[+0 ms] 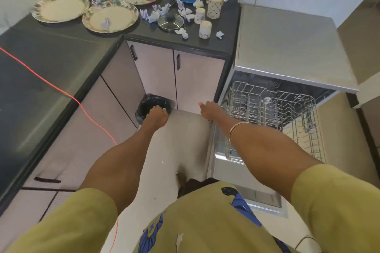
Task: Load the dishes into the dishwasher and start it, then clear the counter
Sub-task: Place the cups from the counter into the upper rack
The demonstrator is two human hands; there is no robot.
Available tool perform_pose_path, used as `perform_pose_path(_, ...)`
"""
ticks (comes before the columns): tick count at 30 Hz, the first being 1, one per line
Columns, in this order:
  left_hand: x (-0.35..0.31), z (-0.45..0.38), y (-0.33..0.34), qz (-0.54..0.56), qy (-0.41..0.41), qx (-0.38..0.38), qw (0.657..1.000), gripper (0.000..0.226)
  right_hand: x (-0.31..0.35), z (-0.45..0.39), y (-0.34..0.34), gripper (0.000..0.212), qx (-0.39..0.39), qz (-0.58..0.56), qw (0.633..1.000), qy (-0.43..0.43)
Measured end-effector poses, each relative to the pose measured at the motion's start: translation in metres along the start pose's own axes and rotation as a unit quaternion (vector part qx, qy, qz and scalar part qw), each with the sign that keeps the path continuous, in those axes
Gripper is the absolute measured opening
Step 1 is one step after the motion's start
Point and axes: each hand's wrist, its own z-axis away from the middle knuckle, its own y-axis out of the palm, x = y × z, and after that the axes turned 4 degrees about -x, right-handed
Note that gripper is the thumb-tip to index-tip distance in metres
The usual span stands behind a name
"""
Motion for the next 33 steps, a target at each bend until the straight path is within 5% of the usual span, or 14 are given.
perform_pose_path(12, -0.053, -0.139, -0.036, 0.022, 0.048, -0.004, 0.999, 0.038, -0.023, -0.137, -0.071, 0.05, -0.108, -0.166, 0.977, 0.078)
perform_pose_path(17, -0.107, -0.208, -0.059, 0.033, 0.081, -0.025, 0.996, 0.041, -0.031, -0.171, -0.107, 0.036, -0.235, -0.229, 0.941, 0.079)
perform_pose_path(28, -0.194, -0.316, -0.093, 0.022, 0.197, -0.097, 0.975, 0.038, -0.028, -0.262, -0.175, 0.025, -0.372, -0.298, 0.876, 0.073)
perform_pose_path(33, -0.222, -0.369, -0.113, 0.015, 0.254, -0.119, 0.96, 0.032, -0.034, -0.303, -0.199, 0.039, -0.405, -0.311, 0.857, 0.069)
